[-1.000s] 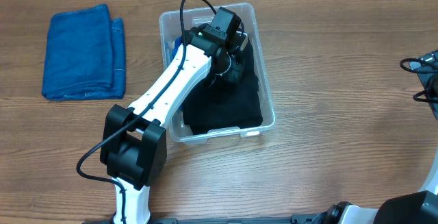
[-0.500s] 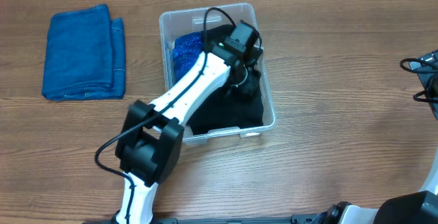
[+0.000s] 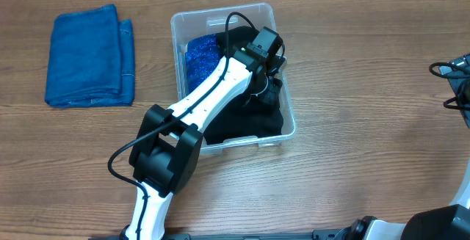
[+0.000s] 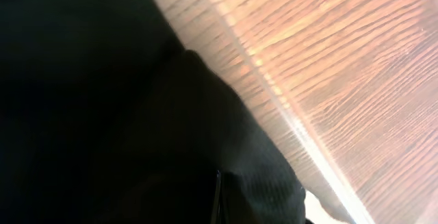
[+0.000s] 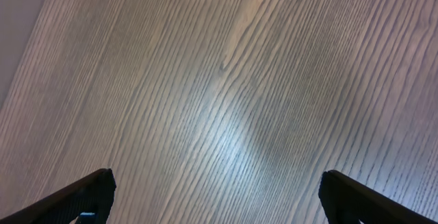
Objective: Pack container
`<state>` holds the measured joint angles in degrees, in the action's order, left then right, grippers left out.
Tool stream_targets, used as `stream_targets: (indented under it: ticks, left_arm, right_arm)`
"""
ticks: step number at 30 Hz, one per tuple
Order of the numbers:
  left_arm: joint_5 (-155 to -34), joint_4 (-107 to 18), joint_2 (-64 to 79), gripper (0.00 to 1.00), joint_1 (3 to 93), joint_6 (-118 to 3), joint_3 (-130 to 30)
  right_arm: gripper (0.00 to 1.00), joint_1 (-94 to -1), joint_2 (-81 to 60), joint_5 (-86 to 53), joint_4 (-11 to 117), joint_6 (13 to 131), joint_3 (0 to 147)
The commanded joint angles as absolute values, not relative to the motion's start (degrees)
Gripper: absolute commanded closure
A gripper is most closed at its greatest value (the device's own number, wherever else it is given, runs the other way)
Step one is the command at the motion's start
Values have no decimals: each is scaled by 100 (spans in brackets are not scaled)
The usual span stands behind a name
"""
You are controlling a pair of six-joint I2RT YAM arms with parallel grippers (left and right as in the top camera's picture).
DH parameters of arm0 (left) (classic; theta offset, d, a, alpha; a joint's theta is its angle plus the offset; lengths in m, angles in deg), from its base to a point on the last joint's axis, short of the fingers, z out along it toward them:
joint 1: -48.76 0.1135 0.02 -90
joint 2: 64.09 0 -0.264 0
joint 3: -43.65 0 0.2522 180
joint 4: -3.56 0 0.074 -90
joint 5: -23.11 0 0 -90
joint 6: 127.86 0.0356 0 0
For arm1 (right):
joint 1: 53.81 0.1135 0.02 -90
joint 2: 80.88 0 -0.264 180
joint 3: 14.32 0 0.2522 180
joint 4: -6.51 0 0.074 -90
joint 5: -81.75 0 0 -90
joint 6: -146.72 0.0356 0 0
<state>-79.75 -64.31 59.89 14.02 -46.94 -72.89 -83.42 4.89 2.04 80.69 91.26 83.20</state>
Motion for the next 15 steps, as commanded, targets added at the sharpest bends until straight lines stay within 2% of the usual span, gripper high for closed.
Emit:
stream_targets:
  ticks: [1,6,11,15]
  left_arm:
    - [-7363,-6665,5434,96,1603,-4745,-7565]
    - [-6428,-7244,4955,96,1780,-5571,-7567]
    - [-6369,-7952,4905,96,2016,-6279,-7525]
    - [-6327,-7852,4905,96,2040,-6513,-7156]
  right_arm:
    - [0,-8357,491,195,8039,9172,8292]
    - [0,-8357,491,195,8039,9170,8292]
    - [0,-8357,491,195,8039,9170,8292]
    - [0,-8357,491,195,8039,9170,8292]
